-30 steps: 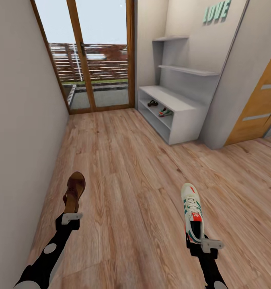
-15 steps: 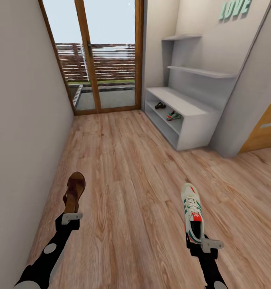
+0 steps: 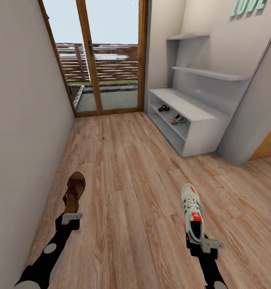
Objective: Pick up the two gym shoes and the two sandals from the corridor floor and place them onto the hallstand (shoe rack) in the corridor, making sure they are on the rack and not on the floor. Arrange them so the two gym shoes are next to each other and the two sandals are next to each other.
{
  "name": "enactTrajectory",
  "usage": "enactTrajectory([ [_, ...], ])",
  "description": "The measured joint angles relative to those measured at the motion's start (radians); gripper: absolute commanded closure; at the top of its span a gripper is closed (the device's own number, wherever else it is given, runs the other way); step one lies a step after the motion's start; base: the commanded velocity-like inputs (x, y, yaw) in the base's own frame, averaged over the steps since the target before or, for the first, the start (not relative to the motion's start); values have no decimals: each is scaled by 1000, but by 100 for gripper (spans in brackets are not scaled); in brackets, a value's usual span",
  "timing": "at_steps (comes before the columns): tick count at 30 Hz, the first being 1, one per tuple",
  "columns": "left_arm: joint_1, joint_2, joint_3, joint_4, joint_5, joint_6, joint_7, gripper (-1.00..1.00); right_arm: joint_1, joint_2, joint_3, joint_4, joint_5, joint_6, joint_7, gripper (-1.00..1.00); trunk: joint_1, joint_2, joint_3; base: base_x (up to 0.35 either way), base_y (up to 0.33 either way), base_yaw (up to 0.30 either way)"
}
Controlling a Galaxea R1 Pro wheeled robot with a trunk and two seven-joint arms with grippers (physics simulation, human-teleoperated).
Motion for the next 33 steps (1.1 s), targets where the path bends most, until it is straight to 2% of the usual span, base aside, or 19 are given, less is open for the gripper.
enactTrajectory([
  [13, 0, 0, 0, 0, 0, 0, 0, 100, 0, 0, 1, 1, 0, 0, 0, 100, 0, 0, 0, 340, 82, 1],
  [20, 0, 0, 0, 0, 0, 0, 0, 100, 0, 1, 1, 1, 0, 0, -1, 100, 0, 0, 0, 340, 83, 151],
  [33, 0, 0, 0, 0, 0, 0, 0, 100, 0, 0, 0, 1, 0, -1, -2, 100, 0, 0, 0, 340, 83, 8],
])
